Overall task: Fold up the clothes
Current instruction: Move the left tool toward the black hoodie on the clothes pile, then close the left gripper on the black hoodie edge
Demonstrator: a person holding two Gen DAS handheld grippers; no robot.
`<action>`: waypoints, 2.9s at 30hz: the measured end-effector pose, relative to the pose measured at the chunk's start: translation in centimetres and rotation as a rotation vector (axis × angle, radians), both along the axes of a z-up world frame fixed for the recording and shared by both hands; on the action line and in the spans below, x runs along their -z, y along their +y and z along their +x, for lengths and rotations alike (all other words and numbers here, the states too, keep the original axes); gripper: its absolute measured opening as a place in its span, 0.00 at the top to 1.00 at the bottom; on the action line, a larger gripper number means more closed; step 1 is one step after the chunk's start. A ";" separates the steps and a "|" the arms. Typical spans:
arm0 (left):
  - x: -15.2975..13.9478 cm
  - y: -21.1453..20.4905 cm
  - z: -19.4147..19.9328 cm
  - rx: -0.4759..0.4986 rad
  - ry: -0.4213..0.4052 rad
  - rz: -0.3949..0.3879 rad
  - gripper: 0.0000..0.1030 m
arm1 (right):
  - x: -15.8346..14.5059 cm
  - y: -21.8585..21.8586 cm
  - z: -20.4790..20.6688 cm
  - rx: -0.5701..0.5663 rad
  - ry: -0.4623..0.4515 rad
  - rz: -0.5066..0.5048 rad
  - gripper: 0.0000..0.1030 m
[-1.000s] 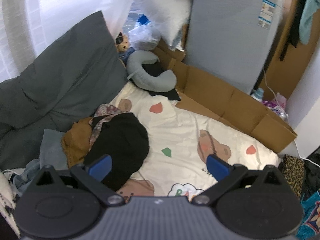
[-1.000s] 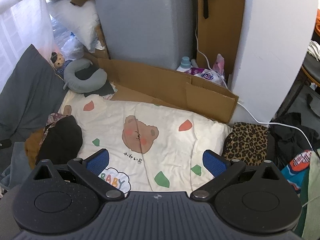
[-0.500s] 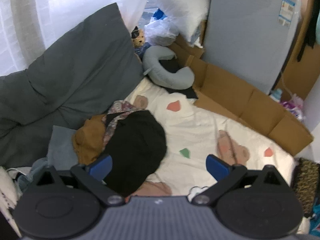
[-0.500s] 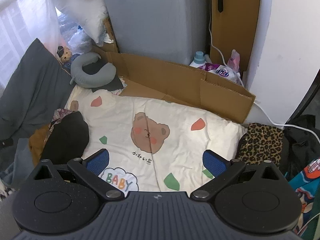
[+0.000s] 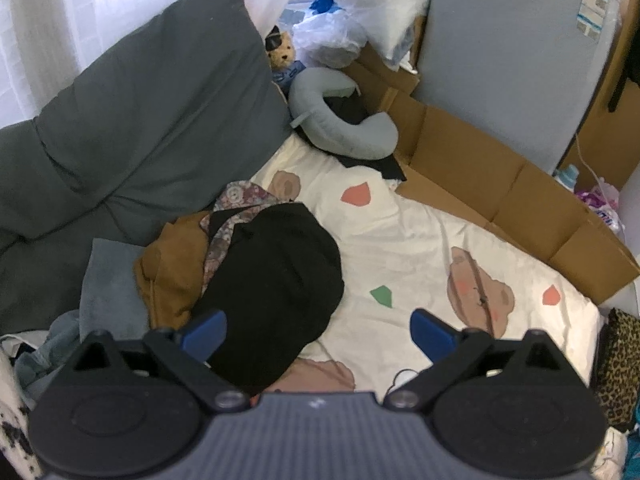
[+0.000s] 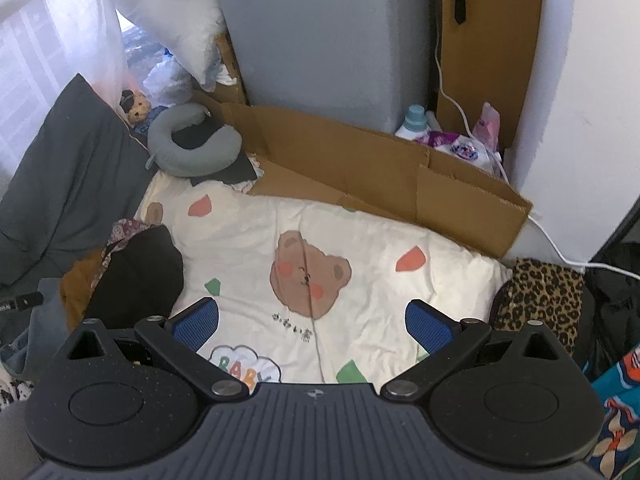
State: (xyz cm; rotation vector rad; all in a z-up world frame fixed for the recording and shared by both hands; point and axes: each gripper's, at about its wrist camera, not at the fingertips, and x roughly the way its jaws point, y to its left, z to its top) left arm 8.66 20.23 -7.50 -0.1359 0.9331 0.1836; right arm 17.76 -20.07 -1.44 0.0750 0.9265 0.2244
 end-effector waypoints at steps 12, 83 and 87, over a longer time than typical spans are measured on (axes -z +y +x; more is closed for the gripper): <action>4.5 2.8 2.5 -0.049 0.025 -0.007 0.04 | 2.3 2.5 4.8 -0.084 -0.021 -0.029 0.00; 33.4 6.5 4.5 -0.244 0.123 -0.052 0.70 | 33.3 6.4 8.3 -0.311 0.097 0.091 0.01; 32.7 6.8 4.1 -0.239 0.073 -0.089 0.94 | 34.1 5.8 7.8 -0.310 0.104 0.100 0.02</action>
